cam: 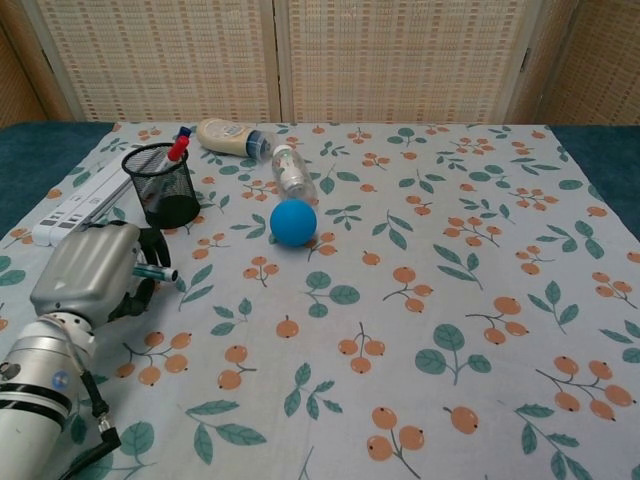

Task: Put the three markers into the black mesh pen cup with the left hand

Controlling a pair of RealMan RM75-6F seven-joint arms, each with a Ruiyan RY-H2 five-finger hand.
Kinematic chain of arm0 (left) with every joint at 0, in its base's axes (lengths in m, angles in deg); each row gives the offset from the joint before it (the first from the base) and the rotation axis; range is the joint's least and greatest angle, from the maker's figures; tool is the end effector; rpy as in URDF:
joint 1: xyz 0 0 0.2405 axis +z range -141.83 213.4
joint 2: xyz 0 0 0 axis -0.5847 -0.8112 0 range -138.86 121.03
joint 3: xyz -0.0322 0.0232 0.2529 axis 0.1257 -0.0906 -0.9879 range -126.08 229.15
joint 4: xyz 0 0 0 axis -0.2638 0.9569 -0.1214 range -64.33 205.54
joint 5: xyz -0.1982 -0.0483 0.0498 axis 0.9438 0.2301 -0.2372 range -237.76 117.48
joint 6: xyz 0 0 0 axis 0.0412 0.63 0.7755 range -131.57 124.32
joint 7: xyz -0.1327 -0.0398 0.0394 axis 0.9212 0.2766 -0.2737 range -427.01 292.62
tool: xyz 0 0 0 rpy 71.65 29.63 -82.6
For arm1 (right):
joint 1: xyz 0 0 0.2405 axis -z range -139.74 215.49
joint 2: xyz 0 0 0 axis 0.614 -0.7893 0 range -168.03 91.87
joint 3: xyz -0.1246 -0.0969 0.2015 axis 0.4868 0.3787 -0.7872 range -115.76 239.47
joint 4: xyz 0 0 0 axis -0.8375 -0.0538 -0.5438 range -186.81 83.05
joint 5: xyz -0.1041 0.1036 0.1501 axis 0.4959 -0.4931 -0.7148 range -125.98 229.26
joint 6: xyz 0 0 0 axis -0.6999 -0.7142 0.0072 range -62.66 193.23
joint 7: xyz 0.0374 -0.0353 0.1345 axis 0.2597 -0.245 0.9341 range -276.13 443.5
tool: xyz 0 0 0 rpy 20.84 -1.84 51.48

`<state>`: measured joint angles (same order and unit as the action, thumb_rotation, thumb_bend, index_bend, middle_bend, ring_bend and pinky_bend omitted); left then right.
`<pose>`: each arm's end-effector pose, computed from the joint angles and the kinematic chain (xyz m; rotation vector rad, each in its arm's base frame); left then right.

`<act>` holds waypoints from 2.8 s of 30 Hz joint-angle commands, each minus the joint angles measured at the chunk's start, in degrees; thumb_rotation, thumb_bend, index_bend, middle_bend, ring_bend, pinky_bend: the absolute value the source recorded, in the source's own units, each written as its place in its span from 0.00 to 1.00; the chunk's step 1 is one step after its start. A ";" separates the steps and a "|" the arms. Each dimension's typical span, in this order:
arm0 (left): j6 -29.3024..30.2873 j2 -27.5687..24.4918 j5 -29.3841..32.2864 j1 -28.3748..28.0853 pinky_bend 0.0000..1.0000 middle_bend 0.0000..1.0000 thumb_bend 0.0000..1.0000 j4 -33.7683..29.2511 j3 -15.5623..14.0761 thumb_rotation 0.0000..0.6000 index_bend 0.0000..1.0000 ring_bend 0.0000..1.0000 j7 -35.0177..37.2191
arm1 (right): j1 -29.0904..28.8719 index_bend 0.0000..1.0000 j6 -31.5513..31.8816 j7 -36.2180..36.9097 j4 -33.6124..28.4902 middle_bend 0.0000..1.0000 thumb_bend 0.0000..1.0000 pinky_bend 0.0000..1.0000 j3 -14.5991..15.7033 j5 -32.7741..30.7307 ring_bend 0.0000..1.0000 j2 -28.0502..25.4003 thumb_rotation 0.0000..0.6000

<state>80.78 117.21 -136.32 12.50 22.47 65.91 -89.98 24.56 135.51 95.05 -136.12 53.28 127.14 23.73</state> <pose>-0.1955 0.2699 -0.0984 -1.2838 -0.8165 -0.9298 -0.3387 -0.2524 0.1855 1.3147 -1.0302 0.8816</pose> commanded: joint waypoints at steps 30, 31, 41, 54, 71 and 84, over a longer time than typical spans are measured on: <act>-67.82 -47.09 15.12 -12.68 0.19 0.59 0.42 -22.38 33.60 1.00 0.57 0.22 71.88 | 0.13 0.17 0.19 -1.05 -0.05 0.06 0.02 0.17 -0.36 -1.08 0.12 0.19 1.00; -68.24 -46.55 14.33 -13.11 0.19 0.59 0.42 -21.27 33.56 1.00 0.57 0.22 72.53 | 0.14 0.17 0.19 -1.06 -0.02 0.06 0.02 0.17 -0.40 -1.16 0.12 0.18 1.00; -69.64 -42.05 7.65 -14.75 0.19 0.59 0.42 -15.08 32.63 1.00 0.57 0.22 80.60 | 0.00 0.17 -0.28 -1.30 0.30 0.06 0.02 0.17 -0.54 -1.64 0.12 0.40 1.00; -67.51 -40.68 3.19 -16.42 0.19 0.59 0.42 -13.88 28.22 1.00 0.57 0.22 87.02 | 0.18 0.17 0.16 -0.77 0.14 0.06 0.02 0.17 -0.53 -1.06 0.12 0.18 1.00; -61.31 -41.54 -2.69 -18.96 0.17 0.43 0.42 -11.45 20.75 1.00 0.43 0.16 94.51 | 0.08 0.17 0.02 -1.05 0.00 0.06 0.02 0.17 -0.47 -0.94 0.12 0.23 1.00; -49.47 -48.82 -6.13 -18.29 0.17 0.41 0.42 -23.26 14.72 1.00 0.42 0.16 88.72 | 0.12 0.17 0.27 -0.89 -0.35 0.06 0.02 0.17 -0.31 -0.37 0.12 0.10 1.00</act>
<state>29.19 70.35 -142.28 -6.22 2.03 81.83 1.31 24.67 135.76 94.16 -136.44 52.95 126.75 23.84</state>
